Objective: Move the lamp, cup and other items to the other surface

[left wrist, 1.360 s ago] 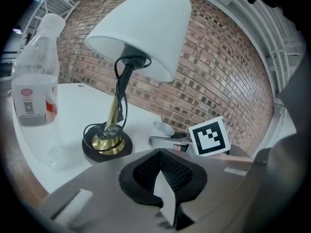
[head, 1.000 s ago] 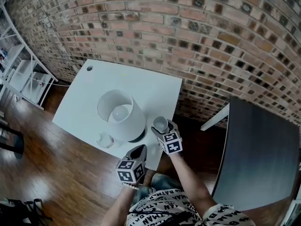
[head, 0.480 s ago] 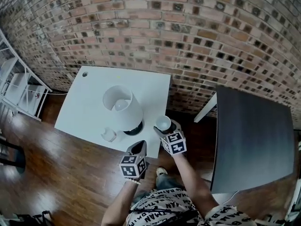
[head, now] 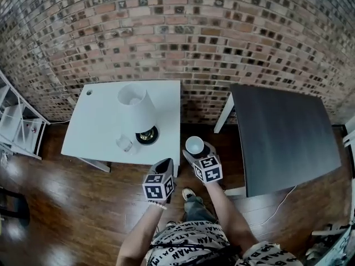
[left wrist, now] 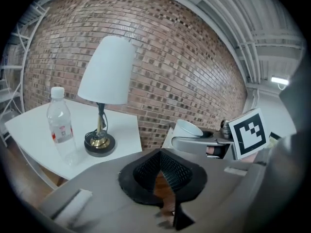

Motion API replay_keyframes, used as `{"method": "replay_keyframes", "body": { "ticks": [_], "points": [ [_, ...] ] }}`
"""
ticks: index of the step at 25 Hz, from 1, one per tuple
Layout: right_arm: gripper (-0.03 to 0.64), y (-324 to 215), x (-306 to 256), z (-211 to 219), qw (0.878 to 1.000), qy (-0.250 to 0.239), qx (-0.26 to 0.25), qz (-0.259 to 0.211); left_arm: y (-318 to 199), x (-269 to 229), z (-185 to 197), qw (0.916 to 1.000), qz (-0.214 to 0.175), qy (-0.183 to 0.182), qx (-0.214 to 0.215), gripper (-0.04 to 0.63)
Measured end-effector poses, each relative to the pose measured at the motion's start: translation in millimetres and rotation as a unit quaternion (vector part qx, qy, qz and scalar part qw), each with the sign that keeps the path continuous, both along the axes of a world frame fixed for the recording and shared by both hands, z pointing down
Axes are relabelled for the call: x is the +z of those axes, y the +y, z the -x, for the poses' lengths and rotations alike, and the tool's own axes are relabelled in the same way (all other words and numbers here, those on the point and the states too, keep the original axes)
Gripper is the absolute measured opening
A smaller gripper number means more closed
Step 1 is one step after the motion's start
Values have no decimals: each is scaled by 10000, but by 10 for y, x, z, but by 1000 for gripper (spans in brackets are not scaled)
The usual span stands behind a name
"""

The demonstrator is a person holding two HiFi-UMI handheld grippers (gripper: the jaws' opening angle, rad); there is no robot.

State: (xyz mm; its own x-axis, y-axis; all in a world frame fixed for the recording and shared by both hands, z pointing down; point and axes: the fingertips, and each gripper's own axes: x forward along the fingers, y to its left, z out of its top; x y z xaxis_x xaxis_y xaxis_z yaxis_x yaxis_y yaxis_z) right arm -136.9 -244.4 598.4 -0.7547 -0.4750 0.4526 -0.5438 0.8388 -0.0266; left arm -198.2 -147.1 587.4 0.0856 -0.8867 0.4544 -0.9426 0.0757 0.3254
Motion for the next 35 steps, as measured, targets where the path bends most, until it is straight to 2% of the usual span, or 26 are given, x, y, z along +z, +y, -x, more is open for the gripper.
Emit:
{"method": "replay_keyframes", "body": {
  "ticks": [7, 14, 23, 35],
  "points": [
    [341, 454, -94, -668, 9981, -29, 609, -88, 278, -82, -616, 9970, -76, -112, 756, 0],
    [341, 732, -91, -1485, 9903, 37, 1391, -73, 389, -63, -1311, 9873, -49, -115, 1586, 0],
    [341, 587, -101, -2959, 9677, 127, 2516, -99, 86, -89, -2569, 9638, -124, -118, 2662, 0],
    [341, 204, 113, -4848, 9299, 225, 3672, 42, -451, -45, -4159, 9322, -136, -138, 3615, 0]
  ]
}}
